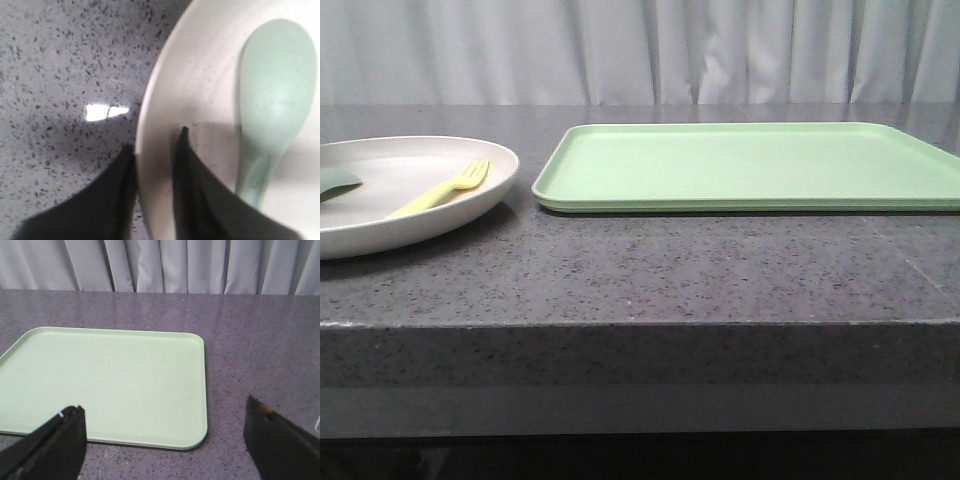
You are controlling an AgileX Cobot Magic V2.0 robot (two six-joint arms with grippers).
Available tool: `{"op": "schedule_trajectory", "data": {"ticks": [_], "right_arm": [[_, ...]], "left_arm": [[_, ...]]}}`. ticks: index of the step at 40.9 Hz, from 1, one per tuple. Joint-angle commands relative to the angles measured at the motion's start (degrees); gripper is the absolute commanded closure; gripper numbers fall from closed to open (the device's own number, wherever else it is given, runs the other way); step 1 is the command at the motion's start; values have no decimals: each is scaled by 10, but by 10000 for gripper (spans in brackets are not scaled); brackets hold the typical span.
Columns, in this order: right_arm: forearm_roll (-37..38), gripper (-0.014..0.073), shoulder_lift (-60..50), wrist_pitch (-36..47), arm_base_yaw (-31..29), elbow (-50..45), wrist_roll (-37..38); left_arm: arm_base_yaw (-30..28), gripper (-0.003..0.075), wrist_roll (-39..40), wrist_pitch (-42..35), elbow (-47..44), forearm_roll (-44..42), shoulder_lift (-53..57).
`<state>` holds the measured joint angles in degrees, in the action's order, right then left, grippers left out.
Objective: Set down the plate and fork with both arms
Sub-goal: 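Lower the left gripper to the cream plate rim and grasp it, then lift the plate with the left gripper and carry it over the tray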
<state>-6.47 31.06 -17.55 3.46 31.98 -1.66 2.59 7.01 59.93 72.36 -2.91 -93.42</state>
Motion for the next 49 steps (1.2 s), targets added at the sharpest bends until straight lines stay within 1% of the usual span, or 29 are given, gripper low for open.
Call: {"op": "schedule_trajectory", "data": {"ticks": [1, 11, 16, 20, 24, 30, 33, 38, 43, 46, 49], "right_arm": [[3, -60, 3, 44, 1, 21, -2], [3, -60, 3, 41, 1, 21, -2], [3, -60, 3, 39, 1, 21, -2], [3, -60, 3, 37, 1, 21, -2], [3, -60, 3, 35, 1, 21, -2], [3, -60, 3, 32, 1, 21, -2], [3, -60, 3, 29, 1, 21, -2], [3, -60, 3, 25, 1, 21, -2], [3, -60, 3, 24, 1, 21, -2], [3, -60, 3, 23, 1, 21, -2], [3, -60, 3, 23, 1, 21, -2]], "left_arm": [[-1, 736, 7, -12, 14, -2, 18], [-1, 738, 2, 1, 15, -1, 18], [-12, 738, -21, 7, 15, 18, 18], [-38, 738, -42, -1, 15, 61, 24], [-74, 738, -74, -18, 15, 131, 36], [-122, 738, -136, -24, 15, 230, 49], [-139, 738, -152, -24, 15, 258, 51], [-160, 738, -166, -25, 15, 294, 52], [-177, 738, -197, -25, 15, 369, 55], [-179, 738, -210, -25, 17, 409, 58], [-174, 738, -210, -25, 21, 427, 58]]}}
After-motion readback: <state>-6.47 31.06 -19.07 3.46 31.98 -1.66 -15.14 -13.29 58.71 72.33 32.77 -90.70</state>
